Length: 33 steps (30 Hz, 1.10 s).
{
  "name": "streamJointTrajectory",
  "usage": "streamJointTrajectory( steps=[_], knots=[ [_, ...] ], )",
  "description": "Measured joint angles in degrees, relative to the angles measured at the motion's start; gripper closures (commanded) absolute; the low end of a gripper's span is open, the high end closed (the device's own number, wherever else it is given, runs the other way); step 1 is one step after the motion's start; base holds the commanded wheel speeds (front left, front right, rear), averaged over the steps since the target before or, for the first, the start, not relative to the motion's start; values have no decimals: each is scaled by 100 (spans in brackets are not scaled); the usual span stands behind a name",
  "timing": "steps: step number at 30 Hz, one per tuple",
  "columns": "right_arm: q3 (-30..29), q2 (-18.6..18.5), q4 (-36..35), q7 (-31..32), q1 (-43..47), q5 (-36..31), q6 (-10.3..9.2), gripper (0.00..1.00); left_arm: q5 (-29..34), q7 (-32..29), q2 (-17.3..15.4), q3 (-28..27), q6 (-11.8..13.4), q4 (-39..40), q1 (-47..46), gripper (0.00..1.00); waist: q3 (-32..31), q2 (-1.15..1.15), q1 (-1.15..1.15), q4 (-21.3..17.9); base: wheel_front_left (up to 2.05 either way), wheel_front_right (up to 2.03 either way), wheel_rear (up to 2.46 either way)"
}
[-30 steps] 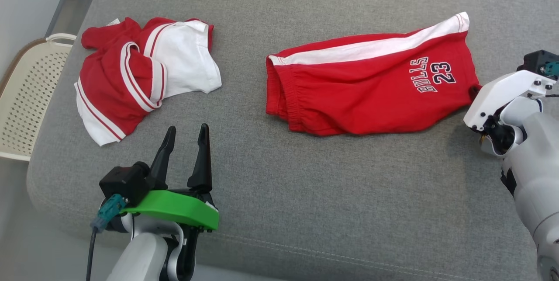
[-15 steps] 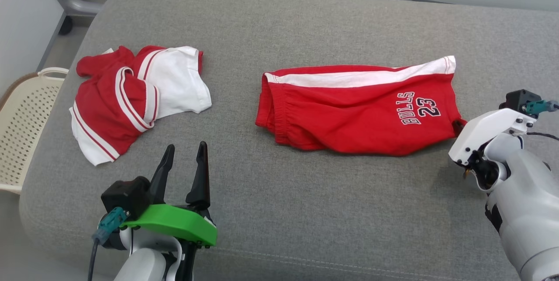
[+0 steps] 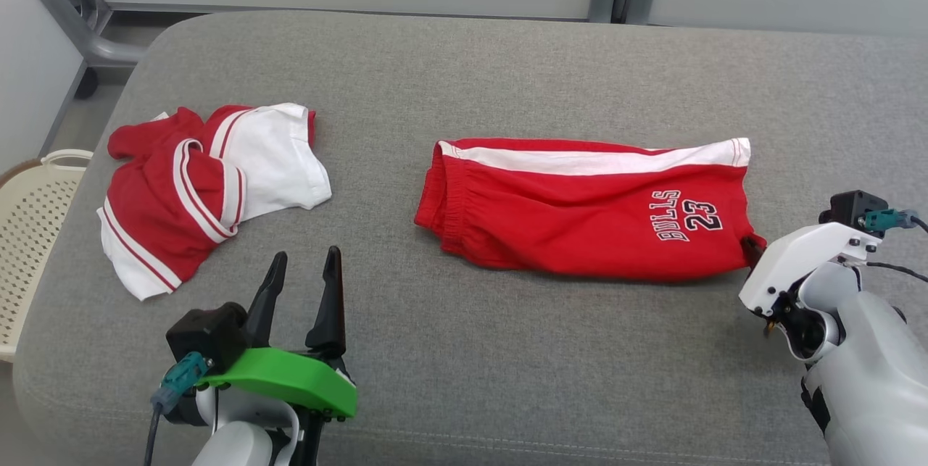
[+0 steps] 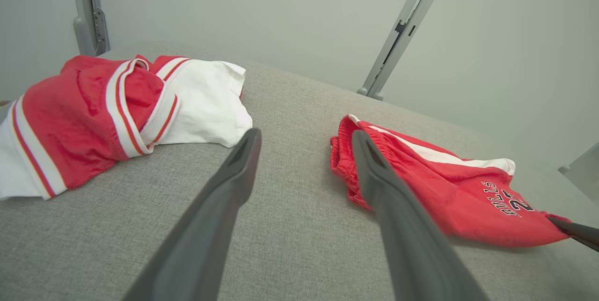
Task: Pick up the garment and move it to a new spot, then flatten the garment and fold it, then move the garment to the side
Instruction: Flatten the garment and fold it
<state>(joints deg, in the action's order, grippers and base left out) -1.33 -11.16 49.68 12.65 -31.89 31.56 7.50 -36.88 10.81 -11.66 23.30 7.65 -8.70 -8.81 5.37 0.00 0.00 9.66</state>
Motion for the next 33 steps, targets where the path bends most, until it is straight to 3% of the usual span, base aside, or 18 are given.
streamJointTrajectory(
  steps=[1, 2, 11, 16, 22, 27, 33],
  knots=[
    [-43, 14, -81, 41, 62, -51, 0, 66, 0, -1, -5, -1, 0, -1, 1, 0, -7, 0, 0, -15, 0, 0, 0],
    [-94, 33, -168, 38, 125, -104, 0, 0, -7, -14, -8, 1, 0, -3, 2, 0, -12, 0, 0, -28, 0, 0, 0],
    [-922, 555, -826, -347, 598, -411, -1, 0, -87, -7, -27, -68, 99, -49, 92, 0, -164, 0, 0, -82, 0, 0, 0],
    [-1011, 738, -1349, -612, 956, -565, -1, 0, -99, 23, -74, -105, 172, -57, 175, 0, -323, 0, 0, -111, 0, 0, 0],
    [-811, 817, -2138, -1079, 1480, -1102, -1, 0, -118, 86, -172, -218, 304, -45, 398, 0, -542, 0, 0, -189, 0, 0, 0],
    [-320, 836, -2825, -1438, 1992, -1311, -1, 0, -219, 86, -216, -415, 549, 18, 657, 0, -690, 0, 0, -315, 0, 0, 0],
    [58, 837, -3163, -1653, 2379, -1330, -1, 0, -157, 44, -435, -388, 565, 118, 867, 0, -761, 0, 0, -415, 0, 0, 0]
  ],
)
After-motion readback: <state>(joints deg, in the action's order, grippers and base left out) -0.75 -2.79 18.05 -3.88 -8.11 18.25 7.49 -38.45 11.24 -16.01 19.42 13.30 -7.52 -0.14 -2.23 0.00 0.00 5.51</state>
